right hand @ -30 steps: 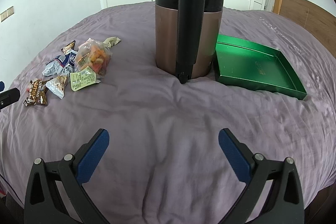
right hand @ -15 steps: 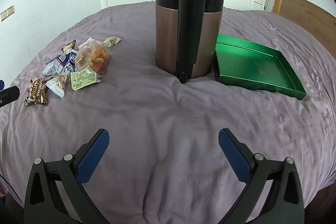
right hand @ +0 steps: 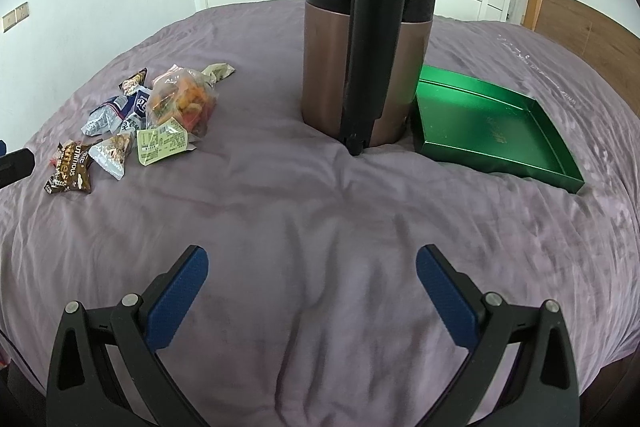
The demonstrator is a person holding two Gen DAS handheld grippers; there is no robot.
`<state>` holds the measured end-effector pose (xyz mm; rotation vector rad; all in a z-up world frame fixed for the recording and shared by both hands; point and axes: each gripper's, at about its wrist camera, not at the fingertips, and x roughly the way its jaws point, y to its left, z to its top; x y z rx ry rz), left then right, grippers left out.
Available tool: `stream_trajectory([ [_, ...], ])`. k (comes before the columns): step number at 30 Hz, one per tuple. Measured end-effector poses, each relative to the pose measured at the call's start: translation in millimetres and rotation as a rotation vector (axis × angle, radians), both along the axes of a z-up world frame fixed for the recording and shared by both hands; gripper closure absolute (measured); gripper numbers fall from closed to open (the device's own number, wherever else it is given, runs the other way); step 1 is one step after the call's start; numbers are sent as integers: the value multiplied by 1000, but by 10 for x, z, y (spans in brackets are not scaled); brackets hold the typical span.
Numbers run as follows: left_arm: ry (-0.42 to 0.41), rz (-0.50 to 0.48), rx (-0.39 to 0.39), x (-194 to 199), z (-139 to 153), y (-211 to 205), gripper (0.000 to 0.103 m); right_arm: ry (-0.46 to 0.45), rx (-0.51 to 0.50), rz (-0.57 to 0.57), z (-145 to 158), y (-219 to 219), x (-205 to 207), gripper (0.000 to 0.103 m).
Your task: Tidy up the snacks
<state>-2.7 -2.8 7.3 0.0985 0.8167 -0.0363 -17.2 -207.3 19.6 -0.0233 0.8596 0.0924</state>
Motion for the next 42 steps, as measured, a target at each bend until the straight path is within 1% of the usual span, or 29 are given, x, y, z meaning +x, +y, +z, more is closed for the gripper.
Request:
stream_trajectory([
  [11,10,-1,-13,23,-20,23,1,-1,-4,5,0,22,6,0],
  [25,20,9,-27,37,-72,201,1,-7,-3,28,77,151,-28,0],
  [29,8,42,-1,52,-42,438,1,-14,3,51,147,232,-28,0],
  [35,-7,160,67,133,14,1051,1,-25,36,120,248,475,28,0],
  [39,13,213,72,189,-38,1395,1,-29,58,164,274,663,70,0],
  [42,26,221,60,217,-118,1475,1,-28,69,198,277,824,99,0],
])
